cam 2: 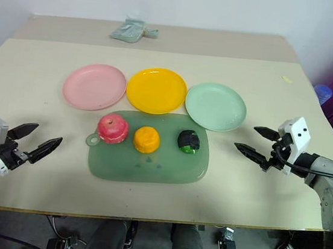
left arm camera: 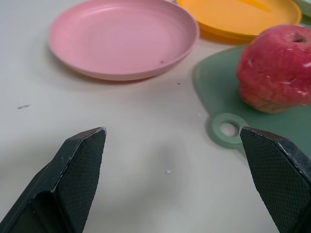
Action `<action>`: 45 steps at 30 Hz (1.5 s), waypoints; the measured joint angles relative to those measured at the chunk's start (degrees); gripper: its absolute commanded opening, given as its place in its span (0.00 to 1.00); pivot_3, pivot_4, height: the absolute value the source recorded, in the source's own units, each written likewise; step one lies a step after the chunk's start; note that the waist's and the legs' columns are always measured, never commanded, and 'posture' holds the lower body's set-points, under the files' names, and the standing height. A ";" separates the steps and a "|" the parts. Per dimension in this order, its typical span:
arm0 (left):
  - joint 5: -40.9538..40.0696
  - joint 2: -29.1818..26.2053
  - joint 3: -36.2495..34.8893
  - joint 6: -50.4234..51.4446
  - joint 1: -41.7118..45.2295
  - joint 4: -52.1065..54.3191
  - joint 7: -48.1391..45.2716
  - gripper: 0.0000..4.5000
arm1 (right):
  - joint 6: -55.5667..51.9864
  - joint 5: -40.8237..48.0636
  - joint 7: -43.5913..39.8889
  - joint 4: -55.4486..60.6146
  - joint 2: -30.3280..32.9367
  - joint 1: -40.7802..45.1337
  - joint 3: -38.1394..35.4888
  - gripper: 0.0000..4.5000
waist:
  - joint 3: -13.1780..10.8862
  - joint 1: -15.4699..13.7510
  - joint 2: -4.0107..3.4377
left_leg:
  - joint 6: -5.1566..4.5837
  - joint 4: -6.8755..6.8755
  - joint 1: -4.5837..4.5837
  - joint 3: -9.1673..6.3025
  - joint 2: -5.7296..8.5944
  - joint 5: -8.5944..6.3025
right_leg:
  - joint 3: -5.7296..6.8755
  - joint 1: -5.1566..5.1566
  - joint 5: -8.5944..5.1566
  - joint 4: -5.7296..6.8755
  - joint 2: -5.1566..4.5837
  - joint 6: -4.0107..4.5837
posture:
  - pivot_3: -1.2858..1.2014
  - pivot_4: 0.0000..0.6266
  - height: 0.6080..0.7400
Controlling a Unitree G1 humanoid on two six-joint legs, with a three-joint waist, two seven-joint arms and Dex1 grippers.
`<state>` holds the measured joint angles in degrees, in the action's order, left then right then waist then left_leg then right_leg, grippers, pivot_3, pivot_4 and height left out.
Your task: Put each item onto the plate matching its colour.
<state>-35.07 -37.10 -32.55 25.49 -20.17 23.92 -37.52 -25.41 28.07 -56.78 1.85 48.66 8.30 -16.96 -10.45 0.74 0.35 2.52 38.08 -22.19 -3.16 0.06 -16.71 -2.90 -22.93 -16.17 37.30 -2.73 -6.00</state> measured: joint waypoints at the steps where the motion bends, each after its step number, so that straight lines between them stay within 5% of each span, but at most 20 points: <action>1: 0.00 0.33 0.00 0.01 -0.10 0.10 0.29 1.00 | 0.25 -0.30 0.01 -0.23 -0.23 0.55 0.48 0.99 | 0.00 0.01 0.00 | 0.00 0.00 0.00 0.00 0.00 0.00 | 0.00 0.00 0.00 0.00 0.00 0.00 | 0.52 0.24 1.00; 15: -0.94 1.11 0.02 1.49 3.74 1.20 1.98 1.00 | 3.29 -2.33 4.12 -1.71 -4.86 2.64 2.46 0.99 | 0.00 0.06 0.00 | 0.00 0.00 0.00 -0.01 0.01 0.00 | 0.00 0.00 0.00 0.00 0.01 0.00 | 0.52 0.24 1.00; 24: -6.08 -0.76 1.61 6.45 14.45 -1.44 1.25 1.00 | -2.05 2.77 4.05 6.18 -4.34 -1.75 -0.39 0.99 | 0.00 -0.18 0.01 | 0.00 0.02 -0.02 -0.10 0.04 0.00 | 0.05 0.03 0.00 0.00 0.00 -0.01 | 0.52 0.24 1.00; 34: -1.33 -8.59 21.04 5.55 30.14 -8.36 -14.33 1.00 | -11.74 13.65 5.18 26.62 -2.66 -7.63 -2.29 0.99 | 0.01 0.04 -0.02 | 0.00 0.01 -0.01 -0.09 0.05 0.00 | 0.05 0.02 0.00 0.00 0.09 0.00 | 0.52 0.24 1.00; 44: 9.18 -7.99 33.93 1.14 37.61 -17.94 -20.46 1.00 | -15.42 19.80 12.89 37.96 -5.32 -8.14 1.56 0.99 | -0.01 0.02 0.01 | 0.00 0.01 -0.09 -0.13 0.04 0.00 | 0.05 -0.03 0.00 -0.02 0.07 -0.01 | 0.52 0.24 1.00; 45: 9.86 -7.53 34.25 0.62 38.16 -18.57 -20.74 0.94 | -15.43 19.93 13.55 38.34 -5.53 -8.14 2.24 1.00 | -0.01 -0.09 0.02 | 0.00 0.02 -0.09 -0.13 0.05 0.00 | 0.06 -0.02 0.00 -0.02 0.07 -0.01 | 0.52 0.24 1.00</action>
<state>-25.21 -44.63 1.70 26.11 17.99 5.35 -58.26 -40.85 48.00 -43.23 40.19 43.13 0.16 -14.72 -10.45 0.65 0.37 2.52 38.10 -22.28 -3.28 0.11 -16.70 -2.84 -22.96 -16.16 37.28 -2.67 -6.01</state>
